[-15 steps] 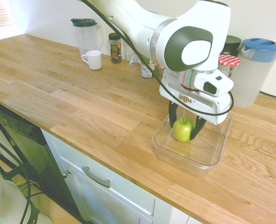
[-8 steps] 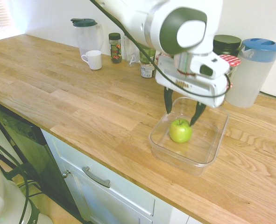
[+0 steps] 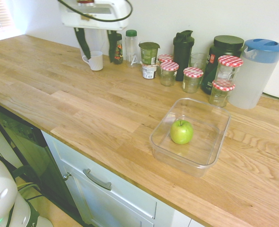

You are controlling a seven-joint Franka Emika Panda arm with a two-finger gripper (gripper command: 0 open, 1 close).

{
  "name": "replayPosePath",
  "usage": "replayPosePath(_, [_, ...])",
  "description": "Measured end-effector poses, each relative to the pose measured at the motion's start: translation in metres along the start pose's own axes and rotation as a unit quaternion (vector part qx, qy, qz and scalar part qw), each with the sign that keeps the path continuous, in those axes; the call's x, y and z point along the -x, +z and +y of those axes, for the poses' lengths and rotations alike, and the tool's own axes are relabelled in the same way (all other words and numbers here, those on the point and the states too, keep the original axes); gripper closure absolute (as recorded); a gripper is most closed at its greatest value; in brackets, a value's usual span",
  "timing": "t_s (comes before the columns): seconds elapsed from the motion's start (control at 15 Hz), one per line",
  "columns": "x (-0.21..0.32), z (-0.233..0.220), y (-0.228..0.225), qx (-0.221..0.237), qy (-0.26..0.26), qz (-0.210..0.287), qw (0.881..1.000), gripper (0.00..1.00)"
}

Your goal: Put the apple into the container

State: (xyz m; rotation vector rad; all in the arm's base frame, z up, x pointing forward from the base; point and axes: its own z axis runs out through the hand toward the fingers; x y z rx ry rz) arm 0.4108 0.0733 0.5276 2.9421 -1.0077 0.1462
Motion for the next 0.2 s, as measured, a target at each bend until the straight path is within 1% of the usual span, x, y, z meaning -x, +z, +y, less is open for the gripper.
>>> replayPosePath(0.07, [0.005, -0.007, 0.005, 0.002, 0.006, 0.000, 1.000, 0.00])
replayPosePath(0.2, [-0.007, -0.001, 0.012, -0.001, 0.026, -0.008, 1.000, 0.00])
